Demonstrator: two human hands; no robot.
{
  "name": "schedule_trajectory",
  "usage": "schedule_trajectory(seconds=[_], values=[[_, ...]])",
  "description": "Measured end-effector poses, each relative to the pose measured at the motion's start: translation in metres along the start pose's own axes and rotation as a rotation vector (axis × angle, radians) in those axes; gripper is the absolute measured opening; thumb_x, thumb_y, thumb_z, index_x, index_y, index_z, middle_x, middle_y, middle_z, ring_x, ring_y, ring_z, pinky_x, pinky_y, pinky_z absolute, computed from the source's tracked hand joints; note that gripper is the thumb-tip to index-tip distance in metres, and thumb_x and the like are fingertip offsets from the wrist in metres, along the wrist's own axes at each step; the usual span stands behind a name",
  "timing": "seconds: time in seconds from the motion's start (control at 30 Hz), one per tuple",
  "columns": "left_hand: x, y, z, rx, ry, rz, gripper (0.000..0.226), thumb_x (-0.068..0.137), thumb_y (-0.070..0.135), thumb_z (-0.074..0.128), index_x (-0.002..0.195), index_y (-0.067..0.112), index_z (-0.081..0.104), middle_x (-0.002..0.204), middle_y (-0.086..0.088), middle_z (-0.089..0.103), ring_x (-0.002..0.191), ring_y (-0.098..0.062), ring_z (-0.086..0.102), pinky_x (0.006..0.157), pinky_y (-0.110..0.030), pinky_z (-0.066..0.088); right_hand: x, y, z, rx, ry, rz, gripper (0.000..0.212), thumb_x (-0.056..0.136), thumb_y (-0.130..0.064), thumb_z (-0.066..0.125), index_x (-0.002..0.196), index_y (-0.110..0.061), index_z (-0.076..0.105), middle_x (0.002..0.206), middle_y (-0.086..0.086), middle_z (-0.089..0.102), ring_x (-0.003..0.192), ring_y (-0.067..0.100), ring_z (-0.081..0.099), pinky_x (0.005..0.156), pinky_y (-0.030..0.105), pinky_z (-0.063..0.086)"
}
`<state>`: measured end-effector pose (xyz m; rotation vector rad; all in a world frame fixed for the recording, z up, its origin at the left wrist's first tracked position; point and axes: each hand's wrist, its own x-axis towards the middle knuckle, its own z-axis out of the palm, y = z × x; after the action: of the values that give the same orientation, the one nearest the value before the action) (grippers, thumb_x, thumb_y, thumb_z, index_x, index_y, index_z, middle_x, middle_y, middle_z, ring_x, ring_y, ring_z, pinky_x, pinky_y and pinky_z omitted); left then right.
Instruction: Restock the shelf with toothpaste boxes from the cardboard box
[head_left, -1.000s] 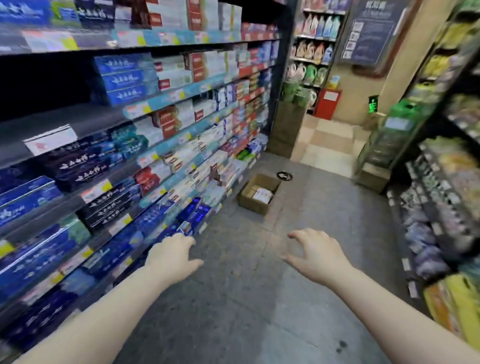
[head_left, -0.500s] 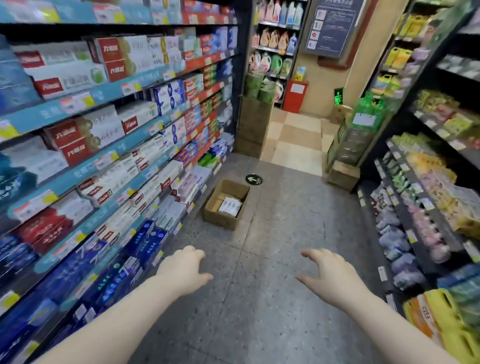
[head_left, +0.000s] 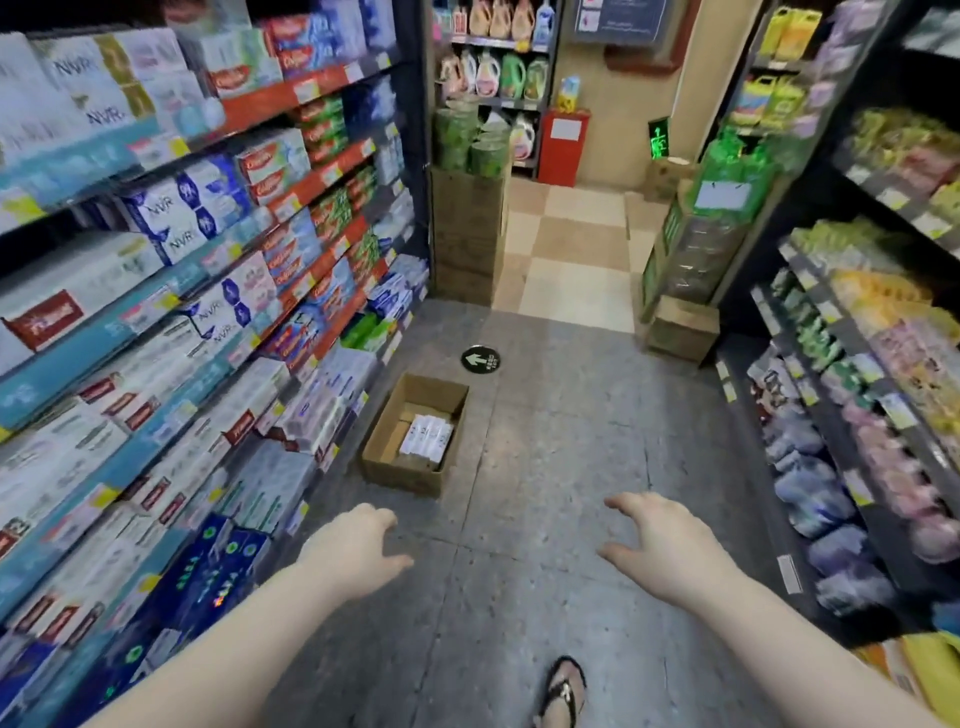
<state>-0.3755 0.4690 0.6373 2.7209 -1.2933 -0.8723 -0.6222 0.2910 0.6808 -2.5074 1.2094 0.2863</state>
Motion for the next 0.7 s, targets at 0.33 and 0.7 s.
schedule_trajectory(seconds=[0.33, 0.7], values=[[0.160, 0.096, -0.062, -0.140, 0.070, -0.154, 0.053, 0.080, 0.052, 0.057, 0.124, 0.023, 0.052, 0.130, -0.002, 0.052, 0.117, -0.021, 0.053, 0.096, -0.034, 0.046, 0.218, 0.067, -0.098, -0.114, -0.128, -0.120, 0.057, 0.084, -0.046, 0.053, 0.136, -0.029, 0.038, 0.140, 0.001, 0.045, 0.128, 0.025, 0.042, 0.103, 0.035, 0.038], [0.305, 0.027, -0.095, -0.301, -0.007, -0.427, 0.053, 0.080, 0.053, 0.056, 0.124, 0.025, 0.050, 0.130, -0.003, 0.051, 0.116, -0.022, 0.052, 0.094, -0.035, 0.047, 0.453, -0.023, -0.119, -0.230, -0.240, -0.376, 0.058, 0.084, -0.046, 0.055, 0.136, -0.029, 0.039, 0.137, 0.002, 0.048, 0.125, 0.026, 0.045, 0.102, 0.036, 0.040]])
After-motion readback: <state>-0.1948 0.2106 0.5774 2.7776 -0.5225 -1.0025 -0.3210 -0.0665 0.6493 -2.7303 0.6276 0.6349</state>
